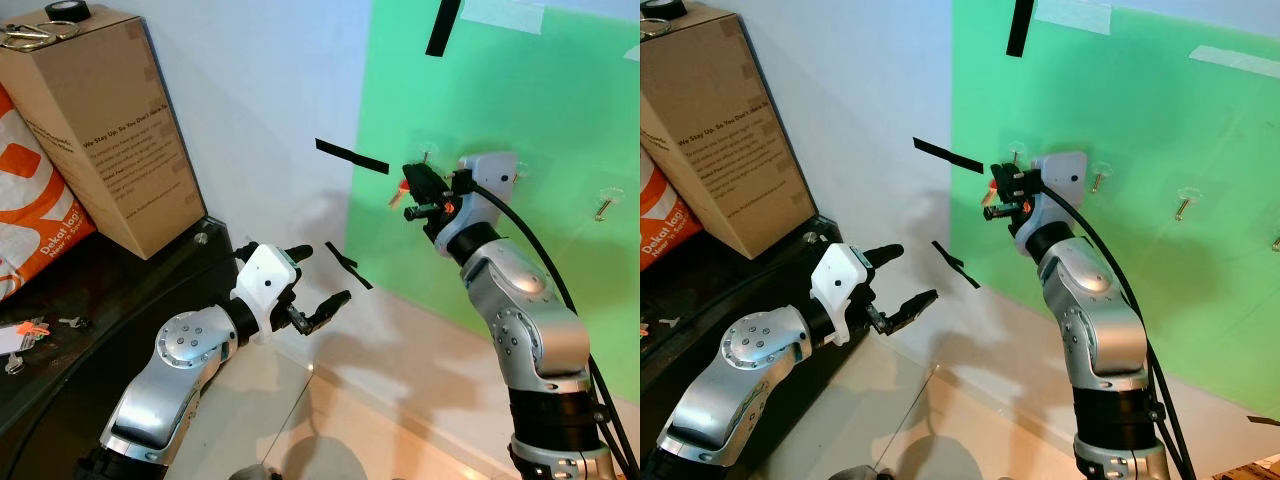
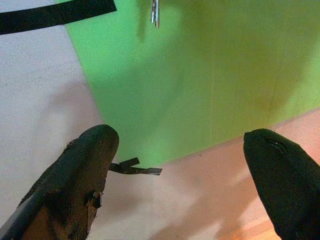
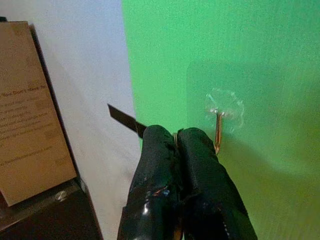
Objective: Hang keys on a hook
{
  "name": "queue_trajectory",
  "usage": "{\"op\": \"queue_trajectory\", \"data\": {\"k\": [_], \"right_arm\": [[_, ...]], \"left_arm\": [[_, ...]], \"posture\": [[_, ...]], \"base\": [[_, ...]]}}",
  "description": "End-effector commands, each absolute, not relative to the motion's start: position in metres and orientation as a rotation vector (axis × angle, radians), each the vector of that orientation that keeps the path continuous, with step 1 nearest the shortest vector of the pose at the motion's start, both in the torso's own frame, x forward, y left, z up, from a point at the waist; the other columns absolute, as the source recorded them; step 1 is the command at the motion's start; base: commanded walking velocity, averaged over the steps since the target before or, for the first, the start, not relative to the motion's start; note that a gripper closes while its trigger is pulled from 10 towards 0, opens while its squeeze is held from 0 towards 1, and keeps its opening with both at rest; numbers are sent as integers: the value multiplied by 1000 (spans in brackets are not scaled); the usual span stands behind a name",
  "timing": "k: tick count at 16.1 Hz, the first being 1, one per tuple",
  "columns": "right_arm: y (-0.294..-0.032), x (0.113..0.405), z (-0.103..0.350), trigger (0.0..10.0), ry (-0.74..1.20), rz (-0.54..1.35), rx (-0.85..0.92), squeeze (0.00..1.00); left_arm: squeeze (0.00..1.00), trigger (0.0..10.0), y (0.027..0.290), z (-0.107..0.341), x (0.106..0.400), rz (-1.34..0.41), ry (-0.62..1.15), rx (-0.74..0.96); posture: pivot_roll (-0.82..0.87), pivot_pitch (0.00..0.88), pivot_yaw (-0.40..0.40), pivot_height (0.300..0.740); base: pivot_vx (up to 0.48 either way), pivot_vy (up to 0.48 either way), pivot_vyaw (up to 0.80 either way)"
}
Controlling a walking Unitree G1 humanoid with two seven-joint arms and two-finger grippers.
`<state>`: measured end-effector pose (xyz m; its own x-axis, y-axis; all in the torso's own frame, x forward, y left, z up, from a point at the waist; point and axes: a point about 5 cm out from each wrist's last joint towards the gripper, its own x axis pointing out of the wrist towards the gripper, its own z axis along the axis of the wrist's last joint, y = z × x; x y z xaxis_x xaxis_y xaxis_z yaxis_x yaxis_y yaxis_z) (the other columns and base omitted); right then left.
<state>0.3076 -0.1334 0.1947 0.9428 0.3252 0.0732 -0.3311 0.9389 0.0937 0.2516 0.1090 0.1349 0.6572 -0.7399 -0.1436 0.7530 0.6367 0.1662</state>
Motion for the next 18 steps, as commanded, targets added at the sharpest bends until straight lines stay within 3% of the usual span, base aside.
{"op": "queue_trajectory", "data": {"k": [1,18], "right_arm": [[-135,310,200,10000,-77,323,110,0],[-147,314,194,10000,0,261,144,0]], "left_arm": [[0,10000,108,137,249,-870,60,224],[0,10000,107,135,243,-896,81,215]], "posture": [[-25,0,2,740],[-27,0,0,740]], "base": [[0,0,0],[0,0,0]]}}
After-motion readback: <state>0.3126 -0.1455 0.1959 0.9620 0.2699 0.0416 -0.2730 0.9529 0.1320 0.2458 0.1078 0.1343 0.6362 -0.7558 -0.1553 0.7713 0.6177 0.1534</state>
